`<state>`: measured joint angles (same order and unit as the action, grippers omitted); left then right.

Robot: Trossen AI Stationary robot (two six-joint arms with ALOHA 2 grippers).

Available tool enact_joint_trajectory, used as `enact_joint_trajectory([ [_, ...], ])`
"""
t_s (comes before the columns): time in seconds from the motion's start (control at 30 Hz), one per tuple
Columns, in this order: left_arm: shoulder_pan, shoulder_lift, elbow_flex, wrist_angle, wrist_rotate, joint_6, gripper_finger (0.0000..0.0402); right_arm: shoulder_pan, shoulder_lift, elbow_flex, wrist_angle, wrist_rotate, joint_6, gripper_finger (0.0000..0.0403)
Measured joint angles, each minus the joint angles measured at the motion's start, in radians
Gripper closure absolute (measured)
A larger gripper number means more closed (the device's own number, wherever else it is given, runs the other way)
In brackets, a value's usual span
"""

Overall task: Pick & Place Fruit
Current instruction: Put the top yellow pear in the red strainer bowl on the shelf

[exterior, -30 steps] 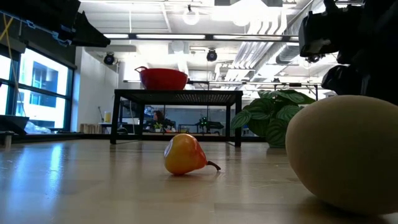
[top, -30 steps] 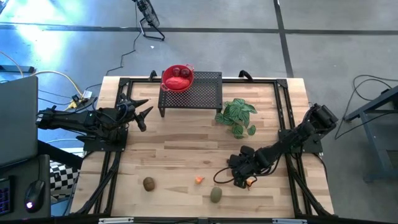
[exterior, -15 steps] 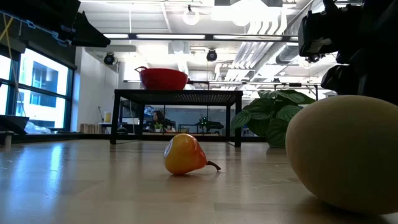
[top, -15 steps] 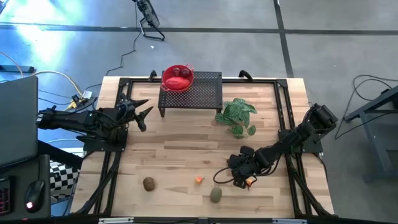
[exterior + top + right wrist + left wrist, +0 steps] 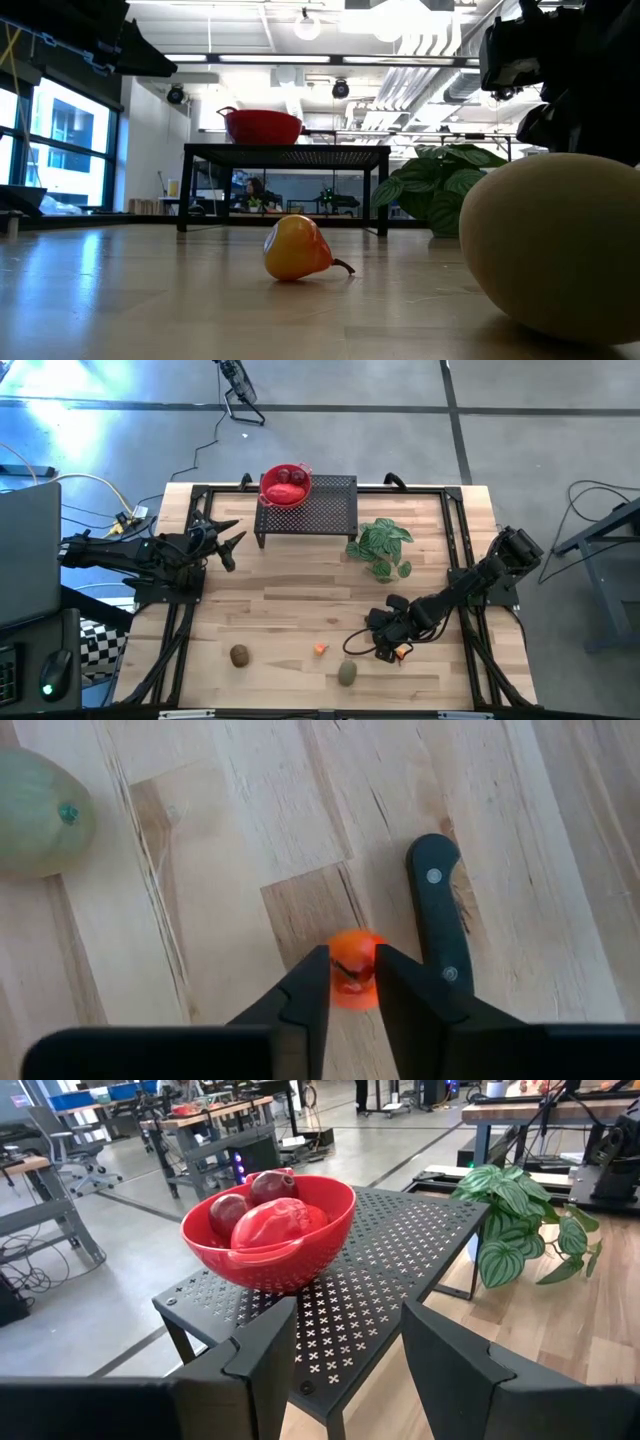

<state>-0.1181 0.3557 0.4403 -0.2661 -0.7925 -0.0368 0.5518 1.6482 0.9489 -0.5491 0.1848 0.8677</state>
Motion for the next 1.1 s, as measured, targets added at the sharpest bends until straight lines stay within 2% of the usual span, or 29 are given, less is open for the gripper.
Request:
enact_joint_trajectory([
  [0.43,0.000,0.000,0.000,0.000,0.000,0.001,0.0227,0.000,0.000,0.000,0.000,-0.002,0.000,0.0395],
  [0.8,0.000,0.000,0.000,0.000,0.000,0.001,0.0227,0.000,-0.008,0.000,0.001,-0.005,0.003,0.0398],
  [0.93,0.000,0.000,0.000,0.000,0.000,0.001,0.0227,-0.005,-0.052,0.000,0.007,0.004,0.003,0.0399],
  [1.1,0.000,0.000,0.000,0.000,0.000,0.001,0.0227,-0.010,-0.139,0.001,0.013,0.076,0.003,0.0399],
])
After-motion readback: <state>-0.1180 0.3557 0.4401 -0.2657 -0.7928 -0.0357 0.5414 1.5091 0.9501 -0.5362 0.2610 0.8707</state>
